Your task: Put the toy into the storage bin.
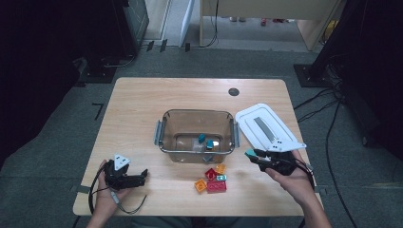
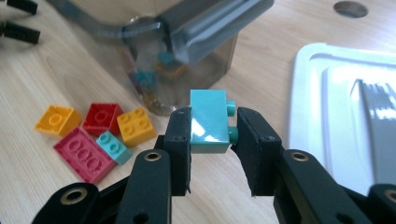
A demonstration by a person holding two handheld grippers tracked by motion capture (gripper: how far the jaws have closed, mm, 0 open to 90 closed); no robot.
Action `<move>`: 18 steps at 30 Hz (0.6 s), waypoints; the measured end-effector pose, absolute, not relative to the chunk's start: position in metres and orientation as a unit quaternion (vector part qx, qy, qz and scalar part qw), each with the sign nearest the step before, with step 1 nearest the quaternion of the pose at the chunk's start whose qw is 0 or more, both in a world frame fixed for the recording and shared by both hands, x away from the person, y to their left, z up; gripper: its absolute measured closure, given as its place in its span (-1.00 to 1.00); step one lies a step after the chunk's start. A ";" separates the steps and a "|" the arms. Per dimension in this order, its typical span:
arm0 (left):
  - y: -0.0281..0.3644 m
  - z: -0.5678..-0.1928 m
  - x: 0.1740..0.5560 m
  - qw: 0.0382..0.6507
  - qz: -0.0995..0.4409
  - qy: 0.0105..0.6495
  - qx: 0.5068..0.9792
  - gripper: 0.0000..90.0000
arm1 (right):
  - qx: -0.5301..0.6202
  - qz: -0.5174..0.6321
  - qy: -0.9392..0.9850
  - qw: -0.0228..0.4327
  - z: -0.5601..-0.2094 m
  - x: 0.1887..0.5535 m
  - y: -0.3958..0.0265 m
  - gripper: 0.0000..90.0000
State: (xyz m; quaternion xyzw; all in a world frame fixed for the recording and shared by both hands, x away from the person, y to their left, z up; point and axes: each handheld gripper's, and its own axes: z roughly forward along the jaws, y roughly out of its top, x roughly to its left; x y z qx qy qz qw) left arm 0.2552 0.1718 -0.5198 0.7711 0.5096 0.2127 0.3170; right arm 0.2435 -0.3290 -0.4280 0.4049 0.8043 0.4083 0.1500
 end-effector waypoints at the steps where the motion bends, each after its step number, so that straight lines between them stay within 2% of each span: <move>1: 0.172 -0.520 0.255 0.317 0.213 0.510 0.771 -1.00 | 0.406 0.408 0.803 0.152 -0.425 0.245 -0.329 0.50; 18: 0.172 -0.520 0.255 0.317 0.213 0.510 0.771 -1.00 | 0.406 0.416 0.797 0.165 -0.373 0.266 -0.314 0.50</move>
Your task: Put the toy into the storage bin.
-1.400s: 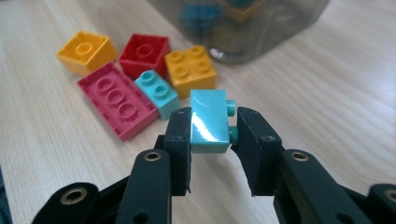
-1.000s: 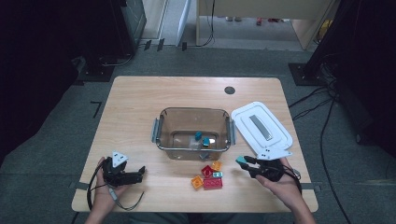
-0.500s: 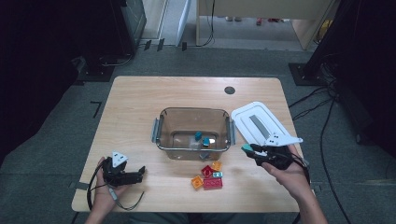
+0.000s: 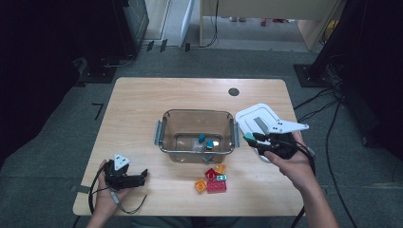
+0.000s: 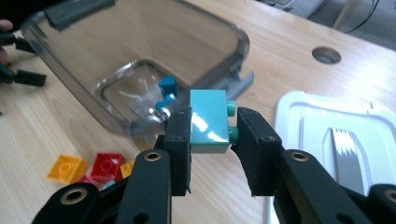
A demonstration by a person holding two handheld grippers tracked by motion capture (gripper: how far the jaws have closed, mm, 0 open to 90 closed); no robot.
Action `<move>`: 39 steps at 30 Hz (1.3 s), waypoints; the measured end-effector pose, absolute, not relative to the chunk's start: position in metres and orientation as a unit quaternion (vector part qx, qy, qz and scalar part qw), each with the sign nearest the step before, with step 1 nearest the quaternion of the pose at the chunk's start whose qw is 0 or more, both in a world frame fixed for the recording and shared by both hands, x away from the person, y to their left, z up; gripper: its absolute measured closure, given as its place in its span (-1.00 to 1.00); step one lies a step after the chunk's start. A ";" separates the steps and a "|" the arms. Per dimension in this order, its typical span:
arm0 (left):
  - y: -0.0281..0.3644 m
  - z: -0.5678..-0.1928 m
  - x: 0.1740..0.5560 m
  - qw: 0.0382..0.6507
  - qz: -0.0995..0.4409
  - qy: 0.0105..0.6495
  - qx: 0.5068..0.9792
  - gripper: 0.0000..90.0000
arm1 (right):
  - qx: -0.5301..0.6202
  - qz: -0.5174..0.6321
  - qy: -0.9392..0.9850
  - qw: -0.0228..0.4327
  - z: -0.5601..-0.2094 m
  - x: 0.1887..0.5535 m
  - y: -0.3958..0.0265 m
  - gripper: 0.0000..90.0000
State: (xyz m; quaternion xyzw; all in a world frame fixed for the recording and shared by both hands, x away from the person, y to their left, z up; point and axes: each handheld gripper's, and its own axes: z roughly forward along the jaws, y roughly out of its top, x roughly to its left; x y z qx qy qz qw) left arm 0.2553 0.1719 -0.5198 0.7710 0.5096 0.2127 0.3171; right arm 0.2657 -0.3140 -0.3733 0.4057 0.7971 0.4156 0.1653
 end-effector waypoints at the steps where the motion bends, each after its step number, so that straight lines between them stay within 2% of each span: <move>1: 0.172 -0.520 0.255 0.317 0.213 0.510 0.771 -1.00 | 0.403 0.419 0.797 0.165 -0.371 0.267 -0.312 0.50; 19: 0.172 -0.520 0.255 0.318 0.213 0.510 0.771 -1.00 | 0.368 0.424 0.813 0.157 -0.349 0.293 -0.257 0.50; 39: 0.172 -0.520 0.255 0.318 0.213 0.509 0.771 -1.00 | 0.351 0.397 0.838 0.130 -0.369 0.317 -0.206 0.50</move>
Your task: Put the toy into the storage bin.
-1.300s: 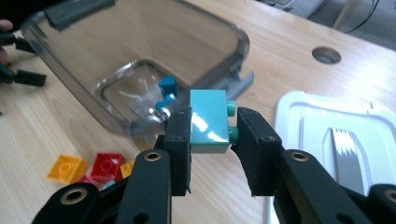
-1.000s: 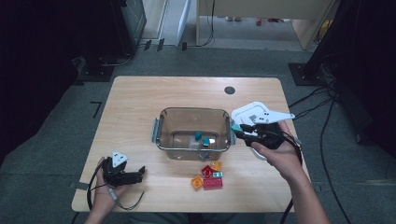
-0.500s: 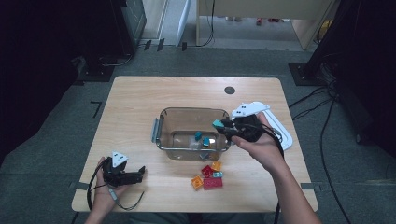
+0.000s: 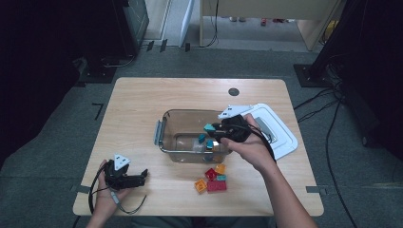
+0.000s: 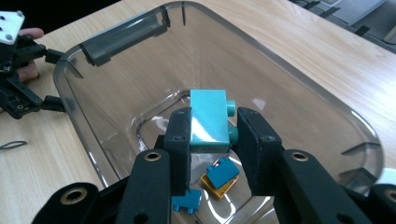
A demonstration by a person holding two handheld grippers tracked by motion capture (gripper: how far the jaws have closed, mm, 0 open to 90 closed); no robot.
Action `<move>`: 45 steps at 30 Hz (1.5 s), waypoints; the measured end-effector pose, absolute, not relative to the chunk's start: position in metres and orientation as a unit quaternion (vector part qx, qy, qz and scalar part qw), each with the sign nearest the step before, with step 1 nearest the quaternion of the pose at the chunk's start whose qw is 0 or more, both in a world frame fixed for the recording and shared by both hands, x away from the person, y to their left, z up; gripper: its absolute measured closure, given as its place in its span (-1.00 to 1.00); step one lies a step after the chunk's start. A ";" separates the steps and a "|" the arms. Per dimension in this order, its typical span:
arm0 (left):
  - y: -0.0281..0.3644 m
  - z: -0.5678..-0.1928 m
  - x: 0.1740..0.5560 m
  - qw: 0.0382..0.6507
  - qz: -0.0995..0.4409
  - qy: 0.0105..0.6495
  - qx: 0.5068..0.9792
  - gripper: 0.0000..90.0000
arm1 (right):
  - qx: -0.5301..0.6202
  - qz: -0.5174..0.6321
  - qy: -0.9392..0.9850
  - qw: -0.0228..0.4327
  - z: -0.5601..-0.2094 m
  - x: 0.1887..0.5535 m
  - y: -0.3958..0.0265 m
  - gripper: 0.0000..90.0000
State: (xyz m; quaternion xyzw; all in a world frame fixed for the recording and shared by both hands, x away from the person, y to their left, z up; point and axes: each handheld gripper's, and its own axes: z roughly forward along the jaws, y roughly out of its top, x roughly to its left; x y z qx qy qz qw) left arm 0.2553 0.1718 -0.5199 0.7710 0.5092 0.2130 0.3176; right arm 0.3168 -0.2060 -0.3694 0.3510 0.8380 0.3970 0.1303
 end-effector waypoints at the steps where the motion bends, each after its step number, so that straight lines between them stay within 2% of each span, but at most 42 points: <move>1: 0.172 -0.520 0.255 0.318 0.213 0.509 0.771 -1.00 | 0.353 0.396 0.838 0.129 -0.371 0.318 -0.205 0.50; 11: 0.172 -0.520 0.255 0.318 0.213 0.509 0.771 -1.00 | 0.352 0.383 0.846 0.118 -0.381 0.322 -0.194 0.46; 16: 0.172 -0.520 0.255 0.318 0.213 0.508 0.772 -1.00 | 0.351 0.391 0.844 0.108 -0.381 0.322 -0.194 0.00; 21: 0.172 -0.520 0.255 0.318 0.213 0.509 0.771 -1.00 | 0.351 0.405 0.837 0.111 -0.378 0.318 -0.198 -0.69; 25: 0.172 -0.520 0.255 0.318 0.213 0.509 0.772 -1.00 | 0.349 0.416 0.832 0.113 -0.374 0.315 -0.205 -0.97; 45: 0.172 -0.520 0.255 0.317 0.212 0.509 0.772 -1.00 | 0.358 0.424 0.816 0.158 -0.366 0.290 -0.249 -1.00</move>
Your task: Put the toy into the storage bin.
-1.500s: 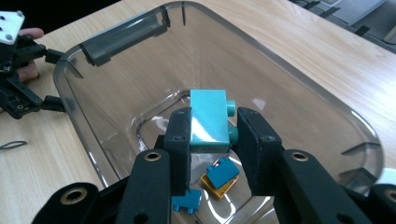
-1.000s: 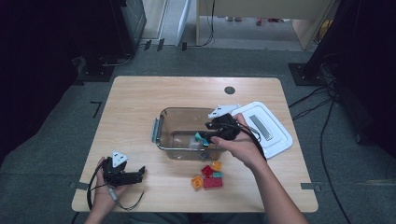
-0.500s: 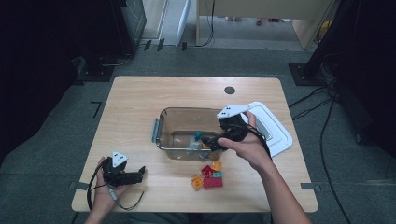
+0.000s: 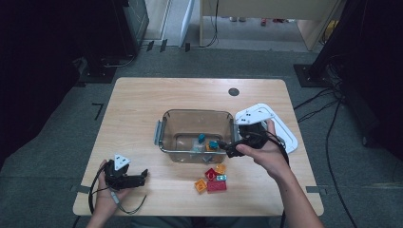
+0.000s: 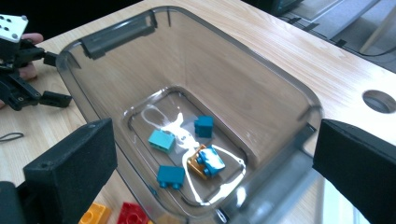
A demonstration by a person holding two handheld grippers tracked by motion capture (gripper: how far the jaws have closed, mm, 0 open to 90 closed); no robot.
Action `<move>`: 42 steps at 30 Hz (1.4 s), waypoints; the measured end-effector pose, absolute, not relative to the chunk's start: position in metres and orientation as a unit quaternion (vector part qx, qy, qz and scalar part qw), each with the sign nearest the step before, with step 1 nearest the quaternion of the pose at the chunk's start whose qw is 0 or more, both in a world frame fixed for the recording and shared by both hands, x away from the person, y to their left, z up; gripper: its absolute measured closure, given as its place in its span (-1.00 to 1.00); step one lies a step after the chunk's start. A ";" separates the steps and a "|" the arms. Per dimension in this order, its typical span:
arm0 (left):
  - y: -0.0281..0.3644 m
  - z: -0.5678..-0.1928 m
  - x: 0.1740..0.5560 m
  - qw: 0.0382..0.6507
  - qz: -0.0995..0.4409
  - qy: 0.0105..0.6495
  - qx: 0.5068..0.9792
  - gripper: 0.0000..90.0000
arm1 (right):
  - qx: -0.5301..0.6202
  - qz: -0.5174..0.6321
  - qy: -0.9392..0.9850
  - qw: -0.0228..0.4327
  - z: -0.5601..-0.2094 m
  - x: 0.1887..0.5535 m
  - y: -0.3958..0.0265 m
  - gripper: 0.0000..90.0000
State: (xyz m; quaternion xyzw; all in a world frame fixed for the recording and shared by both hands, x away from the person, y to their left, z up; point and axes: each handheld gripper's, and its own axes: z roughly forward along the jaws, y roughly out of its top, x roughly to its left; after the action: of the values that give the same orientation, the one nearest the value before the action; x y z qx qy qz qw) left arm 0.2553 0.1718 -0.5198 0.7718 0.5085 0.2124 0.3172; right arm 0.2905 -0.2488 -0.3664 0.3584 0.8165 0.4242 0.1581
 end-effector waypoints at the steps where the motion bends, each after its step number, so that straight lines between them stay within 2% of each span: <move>1: 0.172 -0.520 0.255 0.317 0.212 0.508 0.772 -1.00 | 0.362 0.424 0.815 0.159 -0.367 0.289 -0.252 -1.00; 24: 0.172 -0.520 0.255 0.317 0.212 0.509 0.772 -1.00 | 0.405 0.421 0.794 0.168 -0.400 0.255 -0.310 -1.00; 39: 0.172 -0.520 0.255 0.317 0.212 0.508 0.772 -1.00 | 0.411 0.419 0.797 0.141 -0.445 0.239 -0.305 -1.00; 42: 0.172 -0.520 0.255 0.317 0.212 0.508 0.772 -1.00 | 0.412 0.419 0.797 0.136 -0.454 0.237 -0.301 -0.95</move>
State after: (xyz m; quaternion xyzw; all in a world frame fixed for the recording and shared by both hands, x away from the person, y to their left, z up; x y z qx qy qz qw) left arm 0.2552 0.1718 -0.5198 0.7721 0.5082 0.2122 0.3170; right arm 0.2374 -0.3005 -0.4541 0.4120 0.7974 0.4194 0.1357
